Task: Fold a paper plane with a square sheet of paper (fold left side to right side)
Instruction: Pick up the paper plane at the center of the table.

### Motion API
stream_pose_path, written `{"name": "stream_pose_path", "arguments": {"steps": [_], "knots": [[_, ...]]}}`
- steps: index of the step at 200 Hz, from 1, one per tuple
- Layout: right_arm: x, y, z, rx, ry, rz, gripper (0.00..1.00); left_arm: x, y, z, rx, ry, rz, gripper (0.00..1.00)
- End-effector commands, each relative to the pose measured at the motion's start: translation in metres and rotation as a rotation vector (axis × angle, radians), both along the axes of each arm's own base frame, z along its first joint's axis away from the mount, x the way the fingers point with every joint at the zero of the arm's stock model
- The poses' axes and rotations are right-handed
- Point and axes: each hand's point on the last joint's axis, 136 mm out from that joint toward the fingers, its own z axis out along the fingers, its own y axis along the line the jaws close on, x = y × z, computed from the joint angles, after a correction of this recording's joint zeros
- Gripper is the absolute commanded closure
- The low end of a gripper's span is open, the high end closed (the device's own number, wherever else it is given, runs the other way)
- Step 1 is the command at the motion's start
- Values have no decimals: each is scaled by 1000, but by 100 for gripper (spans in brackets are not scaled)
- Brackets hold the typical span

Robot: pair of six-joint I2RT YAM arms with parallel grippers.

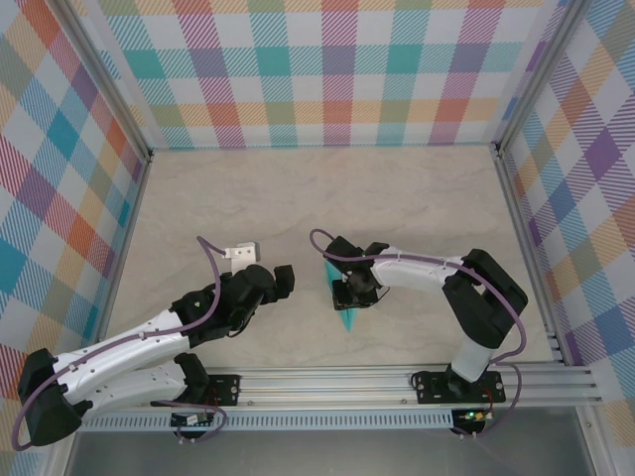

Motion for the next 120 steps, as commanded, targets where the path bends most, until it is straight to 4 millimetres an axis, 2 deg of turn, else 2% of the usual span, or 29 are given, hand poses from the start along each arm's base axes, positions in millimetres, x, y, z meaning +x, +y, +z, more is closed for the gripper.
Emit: {"name": "stream_pose_path", "arguments": {"steps": [1,40,70,91,120], "knots": [[3,10,3,18,-8,11,69,1,-9,11,-27,-25,-29,0],[5,6,-7,-51,25,-3,79,0,-13,13,-26,-22,-59,0],[20,8,6,-59,0,-14,91,-4,-23,24,-47,-36,-133,0],[44,5,19,-69,-12,-30,96,-12,-35,34,-72,-48,-232,0],[99,2,38,-84,-36,-86,96,-23,-48,47,-108,-73,-354,0]]}}
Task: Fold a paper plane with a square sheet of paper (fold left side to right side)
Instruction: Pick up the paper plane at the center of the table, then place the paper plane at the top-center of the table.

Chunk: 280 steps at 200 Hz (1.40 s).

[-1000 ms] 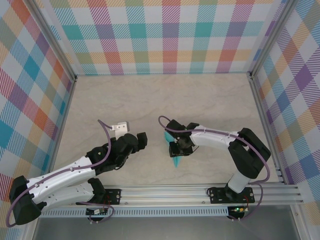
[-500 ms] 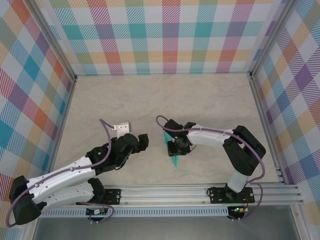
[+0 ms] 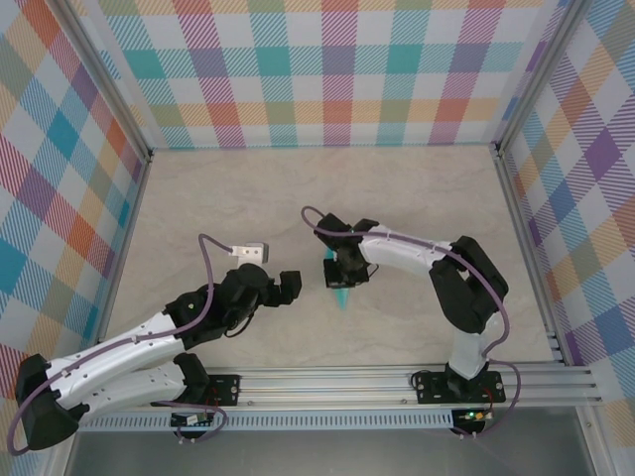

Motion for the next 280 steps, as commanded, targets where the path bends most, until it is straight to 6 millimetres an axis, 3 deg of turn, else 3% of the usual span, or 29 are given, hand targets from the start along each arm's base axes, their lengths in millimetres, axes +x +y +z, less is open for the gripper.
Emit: {"name": "stream_pose_path", "arguments": {"steps": [1,14,46,76,158,215,251,280], "knots": [[38,-14,11,-56,-7,-32,96,-10,-21,31,-65,-61,-147,0],[66,-14,18,-79,-28,-57,96,-12,-21,35,-65,-70,-165,0],[122,-13,11,-133,-25,-113,95,-14,-20,37,-48,-71,-174,0],[145,-13,-1,-176,-11,-148,95,-14,-22,34,-36,-58,-186,0],[151,-6,-33,-197,59,-109,91,-13,-26,30,-13,-42,-194,0],[147,-5,-46,-201,87,-92,80,-12,-27,26,-4,-33,-195,0],[146,-2,-47,-186,95,-82,75,-11,-30,23,5,-19,-198,0],[148,-3,-36,-185,74,-78,75,-10,-30,21,12,-17,-194,0]]}}
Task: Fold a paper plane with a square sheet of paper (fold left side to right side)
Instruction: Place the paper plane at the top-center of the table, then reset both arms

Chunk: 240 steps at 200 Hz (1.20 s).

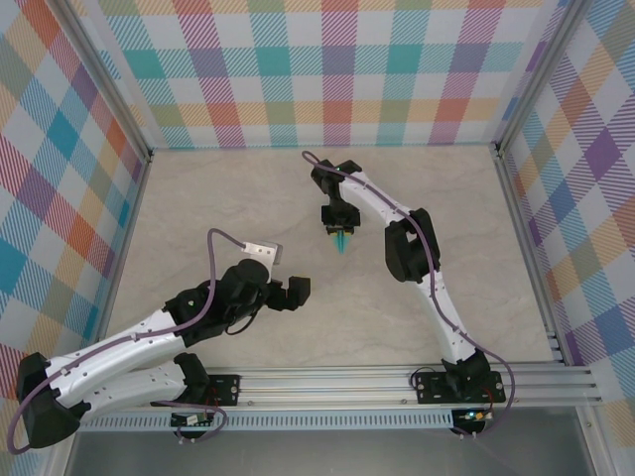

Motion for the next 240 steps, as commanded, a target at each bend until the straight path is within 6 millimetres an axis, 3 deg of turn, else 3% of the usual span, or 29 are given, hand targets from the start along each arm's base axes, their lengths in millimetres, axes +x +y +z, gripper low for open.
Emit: {"name": "stream_pose_path", "arguments": {"steps": [1,113,143,160,196,215,232,240], "knots": [[-9,1,-5,-2,47,17,75,0,-7,17,-18,-24,-24,0],[-15,-7,66,-41,-71,57,65,24,38,15,102,-59,228,0],[-22,-10,99,-38,-126,72,60,36,55,12,54,7,287,0],[-29,-14,132,-5,-194,84,56,46,69,14,15,36,330,0],[-53,-51,202,45,-444,100,40,74,112,26,-43,27,480,0],[-71,-81,218,51,-580,102,23,88,142,32,-11,-35,599,0],[-84,-115,215,39,-691,82,1,98,170,37,77,-123,715,0],[-91,-133,206,29,-720,61,0,101,181,38,125,-169,763,0]]}}
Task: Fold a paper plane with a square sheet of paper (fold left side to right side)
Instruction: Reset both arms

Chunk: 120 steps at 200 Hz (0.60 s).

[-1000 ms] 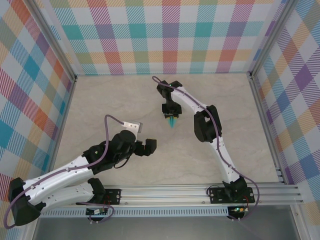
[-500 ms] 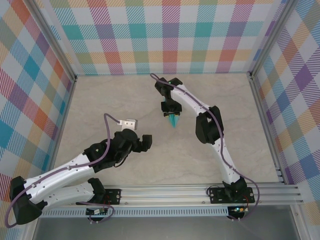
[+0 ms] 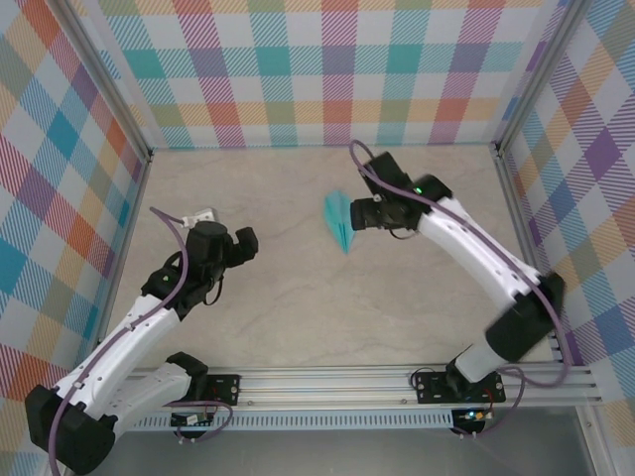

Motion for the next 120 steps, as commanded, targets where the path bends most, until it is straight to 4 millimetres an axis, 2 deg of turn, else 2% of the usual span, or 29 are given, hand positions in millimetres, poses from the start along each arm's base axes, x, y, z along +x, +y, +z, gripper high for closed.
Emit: {"name": "stream_pose_path", "arguments": {"steps": [1,7,24,46,64,90,104,120], "knots": [[6,-37,-10,-28,-166,-49,0,16,35,23,138,-129,148,0],[5,-49,-8,-11,-206,-72,0,16,43,21,183,-141,182,0],[-4,-85,-29,-7,-260,-135,0,18,62,21,260,-207,279,0],[-5,-117,-59,-48,-371,-146,0,17,77,3,385,-196,313,0],[-1,-139,-87,-58,-448,-170,0,21,87,-16,413,-188,318,0],[10,-159,-118,10,-438,-229,0,32,97,-39,408,-196,313,0],[18,-160,-127,12,-456,-220,0,39,98,-49,407,-205,292,0],[32,-153,-128,11,-476,-172,0,49,95,-62,403,-201,251,0]]}}
